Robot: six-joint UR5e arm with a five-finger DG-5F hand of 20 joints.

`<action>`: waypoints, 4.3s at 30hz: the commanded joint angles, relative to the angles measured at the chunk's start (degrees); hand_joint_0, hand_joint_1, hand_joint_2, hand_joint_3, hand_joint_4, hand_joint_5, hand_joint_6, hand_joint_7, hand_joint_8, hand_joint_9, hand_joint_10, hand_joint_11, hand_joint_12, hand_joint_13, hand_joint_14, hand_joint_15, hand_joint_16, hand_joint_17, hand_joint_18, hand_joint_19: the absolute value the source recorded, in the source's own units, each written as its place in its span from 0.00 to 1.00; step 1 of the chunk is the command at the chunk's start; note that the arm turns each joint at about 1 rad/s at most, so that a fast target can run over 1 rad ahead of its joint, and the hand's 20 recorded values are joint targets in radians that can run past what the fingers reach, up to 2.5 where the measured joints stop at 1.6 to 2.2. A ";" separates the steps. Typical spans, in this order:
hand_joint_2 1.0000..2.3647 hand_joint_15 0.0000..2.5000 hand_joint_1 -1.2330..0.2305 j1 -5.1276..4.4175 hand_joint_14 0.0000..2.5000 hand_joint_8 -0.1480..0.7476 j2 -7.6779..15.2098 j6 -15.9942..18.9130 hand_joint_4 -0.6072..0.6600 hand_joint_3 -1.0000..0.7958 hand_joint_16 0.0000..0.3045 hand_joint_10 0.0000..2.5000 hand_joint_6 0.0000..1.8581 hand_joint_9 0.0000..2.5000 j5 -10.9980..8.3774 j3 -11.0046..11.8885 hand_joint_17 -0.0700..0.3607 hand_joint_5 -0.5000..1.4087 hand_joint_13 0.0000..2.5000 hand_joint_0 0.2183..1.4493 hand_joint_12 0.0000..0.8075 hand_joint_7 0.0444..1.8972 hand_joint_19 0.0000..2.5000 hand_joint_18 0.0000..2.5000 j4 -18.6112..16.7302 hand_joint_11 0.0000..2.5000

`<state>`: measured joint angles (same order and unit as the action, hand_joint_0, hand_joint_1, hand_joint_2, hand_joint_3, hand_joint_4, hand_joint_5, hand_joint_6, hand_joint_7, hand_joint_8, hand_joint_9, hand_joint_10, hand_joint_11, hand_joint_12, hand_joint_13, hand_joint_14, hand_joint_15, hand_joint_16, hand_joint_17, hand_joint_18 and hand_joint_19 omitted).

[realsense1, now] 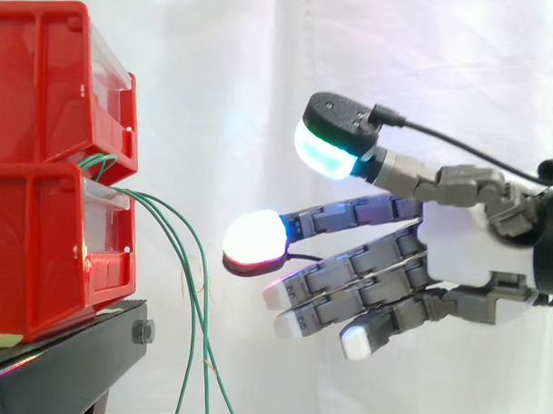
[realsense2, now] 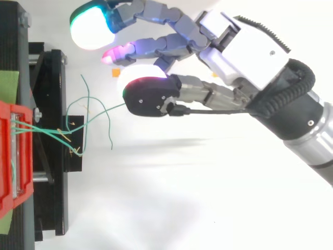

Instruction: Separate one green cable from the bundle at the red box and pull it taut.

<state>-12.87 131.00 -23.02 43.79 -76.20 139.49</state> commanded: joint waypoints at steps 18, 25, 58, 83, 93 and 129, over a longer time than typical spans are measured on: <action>0.00 0.19 0.52 0.30 0.01 0.57 6.55 5.44 0.56 0.28 0.29 0.01 0.27 0.37 2.27 7.55 0.62 0.12 0.36 0.16 0.55 0.30 0.23 0.41 3.24 0.16; 0.00 0.18 0.51 -1.28 0.01 0.61 6.55 6.23 0.57 0.28 0.28 0.00 0.27 0.44 0.25 7.55 0.61 0.11 0.40 0.16 0.55 0.29 0.23 0.41 -1.50 0.11; 0.00 0.13 0.51 -4.10 0.00 0.63 9.36 -0.01 0.59 0.28 0.27 0.00 0.27 0.46 -15.84 10.80 0.59 0.11 0.43 0.16 0.58 0.29 0.22 0.41 -13.10 0.03; 0.00 0.29 0.51 -5.94 0.01 0.60 13.67 -0.36 0.61 0.28 0.26 0.01 0.27 0.62 -15.31 16.17 0.58 0.11 0.59 0.17 0.56 0.29 0.24 0.45 -13.45 0.23; 0.00 0.25 0.50 -6.12 0.01 0.63 13.67 -0.36 0.63 0.28 0.27 0.01 0.27 0.61 -15.31 16.17 0.59 0.12 0.59 0.17 0.58 0.28 0.23 0.47 -13.54 0.16; 0.00 0.22 0.51 -3.13 0.01 0.61 13.67 1.84 0.58 0.28 0.28 0.01 0.27 0.40 -15.31 13.62 0.61 0.11 0.40 0.16 0.54 0.29 0.25 0.39 -13.63 0.19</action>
<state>-16.01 144.67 -20.54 28.29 -63.59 126.00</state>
